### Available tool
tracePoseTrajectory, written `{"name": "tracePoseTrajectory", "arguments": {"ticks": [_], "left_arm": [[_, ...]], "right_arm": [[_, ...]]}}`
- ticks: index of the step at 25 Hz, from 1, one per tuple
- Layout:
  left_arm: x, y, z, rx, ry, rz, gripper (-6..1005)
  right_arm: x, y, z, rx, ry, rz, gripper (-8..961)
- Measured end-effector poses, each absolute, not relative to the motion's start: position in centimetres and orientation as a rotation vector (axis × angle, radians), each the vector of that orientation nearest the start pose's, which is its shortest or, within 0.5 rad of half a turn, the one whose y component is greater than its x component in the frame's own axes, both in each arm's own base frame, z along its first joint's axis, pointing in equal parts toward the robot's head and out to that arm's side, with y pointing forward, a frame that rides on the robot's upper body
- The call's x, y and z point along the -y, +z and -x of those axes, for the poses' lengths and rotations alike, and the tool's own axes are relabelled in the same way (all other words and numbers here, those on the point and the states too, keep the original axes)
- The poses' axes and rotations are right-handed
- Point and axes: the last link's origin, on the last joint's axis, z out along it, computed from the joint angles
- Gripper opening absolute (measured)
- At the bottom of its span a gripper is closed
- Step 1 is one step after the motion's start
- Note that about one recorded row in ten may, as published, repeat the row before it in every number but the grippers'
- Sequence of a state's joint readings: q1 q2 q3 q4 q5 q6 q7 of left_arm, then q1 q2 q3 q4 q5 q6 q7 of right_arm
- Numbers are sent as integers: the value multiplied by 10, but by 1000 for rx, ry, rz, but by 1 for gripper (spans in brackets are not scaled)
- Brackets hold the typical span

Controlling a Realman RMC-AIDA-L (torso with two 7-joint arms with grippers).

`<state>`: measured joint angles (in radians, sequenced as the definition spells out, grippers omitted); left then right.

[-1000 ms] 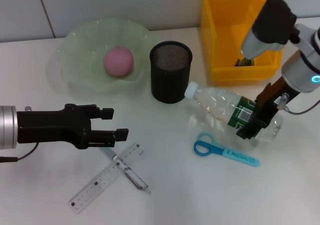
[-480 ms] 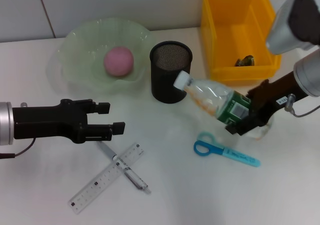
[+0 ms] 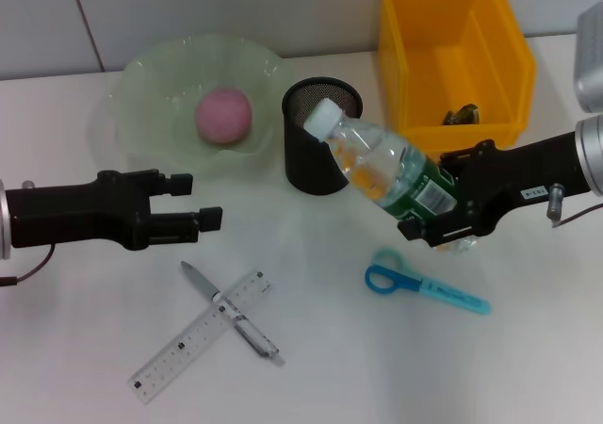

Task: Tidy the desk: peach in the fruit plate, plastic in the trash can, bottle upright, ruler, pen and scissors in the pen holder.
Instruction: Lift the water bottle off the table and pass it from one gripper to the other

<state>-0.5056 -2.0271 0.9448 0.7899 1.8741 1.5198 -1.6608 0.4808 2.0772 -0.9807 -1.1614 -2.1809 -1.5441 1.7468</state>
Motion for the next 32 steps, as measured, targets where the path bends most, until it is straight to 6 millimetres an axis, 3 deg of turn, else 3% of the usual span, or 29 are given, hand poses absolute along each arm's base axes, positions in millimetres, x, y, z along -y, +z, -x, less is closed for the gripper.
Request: {"name": "tracePoseTrajectory", "arguments": {"ticks": [11, 20, 32], "left_arm": [[-343, 25, 241, 786, -754, 2708, 718], [-342, 28, 231, 828, -1085, 2585, 715], [-334, 12, 219, 716, -1336, 2533, 711]], "right_arm": [[-344, 14, -233, -318, 498, 2754, 772], [-350, -15, -227, -182, 812, 2609, 772], [-345, -40, -220, -176, 938, 2577, 772]]}}
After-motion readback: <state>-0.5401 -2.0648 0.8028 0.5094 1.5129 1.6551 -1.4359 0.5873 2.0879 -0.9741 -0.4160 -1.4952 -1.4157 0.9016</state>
